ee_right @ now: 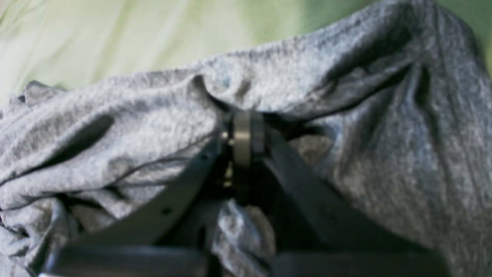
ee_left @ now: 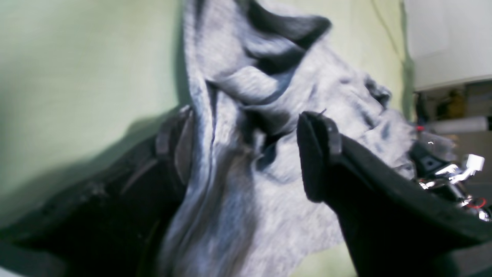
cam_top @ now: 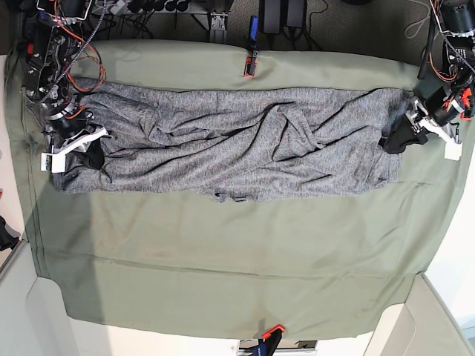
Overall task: Fold the T-shirt properly
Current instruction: 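Pull the band's end outward with the left gripper to straighten it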
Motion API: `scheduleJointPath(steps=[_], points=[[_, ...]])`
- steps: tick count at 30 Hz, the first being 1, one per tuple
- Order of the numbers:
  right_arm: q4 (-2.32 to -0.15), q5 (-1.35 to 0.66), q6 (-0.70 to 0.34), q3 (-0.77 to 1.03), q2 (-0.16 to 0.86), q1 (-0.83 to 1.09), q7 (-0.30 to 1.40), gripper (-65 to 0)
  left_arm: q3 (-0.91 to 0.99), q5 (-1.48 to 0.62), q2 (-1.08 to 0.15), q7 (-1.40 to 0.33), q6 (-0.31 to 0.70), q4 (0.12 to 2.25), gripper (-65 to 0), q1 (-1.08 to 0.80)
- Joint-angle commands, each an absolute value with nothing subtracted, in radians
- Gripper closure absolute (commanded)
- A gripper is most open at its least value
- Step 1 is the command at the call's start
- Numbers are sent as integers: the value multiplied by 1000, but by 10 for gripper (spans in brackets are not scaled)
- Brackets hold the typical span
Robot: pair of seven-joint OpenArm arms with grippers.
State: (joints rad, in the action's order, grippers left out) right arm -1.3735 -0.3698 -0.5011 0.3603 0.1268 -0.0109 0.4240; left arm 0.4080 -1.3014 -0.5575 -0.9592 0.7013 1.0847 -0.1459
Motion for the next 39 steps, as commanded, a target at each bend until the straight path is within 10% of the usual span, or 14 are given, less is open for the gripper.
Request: scheduleJointPath(steps=[1,11,16,39], points=[[-1390,-385,-505,363,135,-24,401,0,381,-1295,-565,-995,698,1094,-425,-144],[-1390,-385,-505,363,135,-25,401,0,346,-1211,-469,-942,698,1168,-416,-133],[-1390,-385,-505,363,135,-24,401,0,346,-1013,-437,-797,698,1176,0,-133],[-1439,-542,-548,367,130,-24,405,0,507,-542,-505,-548,694,1314,0,-91]])
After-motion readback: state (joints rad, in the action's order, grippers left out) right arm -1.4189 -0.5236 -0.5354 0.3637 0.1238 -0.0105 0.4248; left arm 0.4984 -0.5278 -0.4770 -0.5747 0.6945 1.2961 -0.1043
